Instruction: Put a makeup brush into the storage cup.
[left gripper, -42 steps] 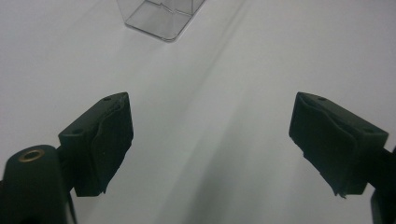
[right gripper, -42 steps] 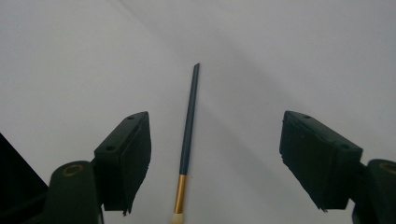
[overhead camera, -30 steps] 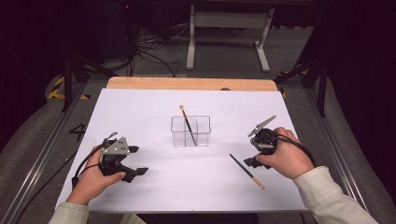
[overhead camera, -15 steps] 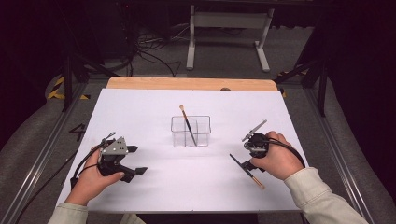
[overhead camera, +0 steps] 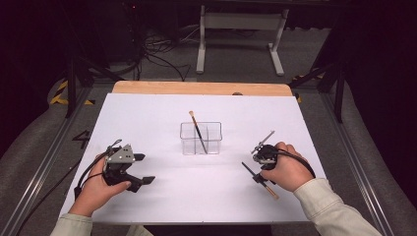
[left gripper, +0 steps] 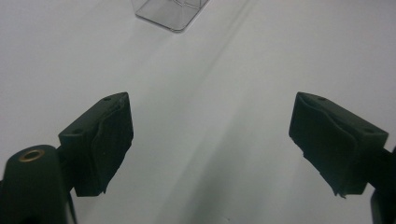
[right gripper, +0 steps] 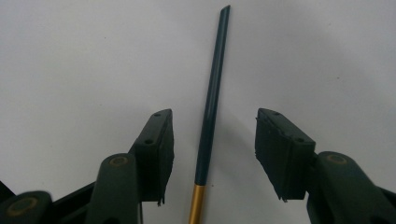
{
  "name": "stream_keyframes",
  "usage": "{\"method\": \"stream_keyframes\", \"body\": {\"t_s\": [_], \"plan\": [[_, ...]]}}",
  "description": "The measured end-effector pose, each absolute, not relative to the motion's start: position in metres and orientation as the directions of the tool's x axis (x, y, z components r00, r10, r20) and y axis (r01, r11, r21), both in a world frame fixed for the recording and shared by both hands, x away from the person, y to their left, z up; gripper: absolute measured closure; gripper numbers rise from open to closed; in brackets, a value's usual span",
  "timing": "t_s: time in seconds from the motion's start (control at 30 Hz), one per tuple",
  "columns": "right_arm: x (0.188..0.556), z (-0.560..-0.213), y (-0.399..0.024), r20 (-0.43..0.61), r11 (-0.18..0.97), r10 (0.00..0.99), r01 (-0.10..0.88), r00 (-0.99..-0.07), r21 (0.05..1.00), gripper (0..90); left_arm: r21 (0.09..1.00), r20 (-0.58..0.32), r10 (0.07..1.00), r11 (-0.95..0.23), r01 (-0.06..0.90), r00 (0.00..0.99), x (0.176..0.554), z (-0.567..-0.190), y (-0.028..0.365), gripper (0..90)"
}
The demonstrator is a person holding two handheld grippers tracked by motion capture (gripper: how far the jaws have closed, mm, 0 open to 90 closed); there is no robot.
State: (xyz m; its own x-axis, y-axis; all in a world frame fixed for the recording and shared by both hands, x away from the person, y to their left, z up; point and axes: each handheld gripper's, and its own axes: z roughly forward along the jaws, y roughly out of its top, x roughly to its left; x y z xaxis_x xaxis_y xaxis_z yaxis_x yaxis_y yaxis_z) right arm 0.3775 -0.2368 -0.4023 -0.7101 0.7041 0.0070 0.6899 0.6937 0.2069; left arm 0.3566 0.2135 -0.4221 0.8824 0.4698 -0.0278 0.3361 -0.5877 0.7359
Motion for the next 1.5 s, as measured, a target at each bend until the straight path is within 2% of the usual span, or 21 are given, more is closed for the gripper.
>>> {"method": "stream_keyframes", "body": {"t_s": [0.53,0.93,1.27,1.5], "plan": [[0.376,-0.414,-0.232,-0.003,0.705,0.704,0.699,-0.71,0.125,65.6,0.734,-0.031,0.472,-0.588,0.341,0.881,0.356,-0.421,0.214,14.9],[0.375,-0.417,-0.229,-0.015,0.707,0.706,0.703,-0.708,0.069,82.5,0.737,-0.038,0.47,-0.583,0.342,0.882,0.356,-0.421,0.214,15.6],[0.374,-0.417,-0.225,-0.039,0.729,0.685,0.683,-0.728,0.051,83.4,0.739,-0.037,0.47,-0.581,0.341,0.882,0.356,-0.42,0.213,15.4],[0.376,-0.406,-0.226,-0.031,0.744,0.667,0.663,-0.745,0.083,83.5,0.759,-0.036,0.474,-0.56,0.333,0.88,0.355,-0.415,0.214,13.3]]}}
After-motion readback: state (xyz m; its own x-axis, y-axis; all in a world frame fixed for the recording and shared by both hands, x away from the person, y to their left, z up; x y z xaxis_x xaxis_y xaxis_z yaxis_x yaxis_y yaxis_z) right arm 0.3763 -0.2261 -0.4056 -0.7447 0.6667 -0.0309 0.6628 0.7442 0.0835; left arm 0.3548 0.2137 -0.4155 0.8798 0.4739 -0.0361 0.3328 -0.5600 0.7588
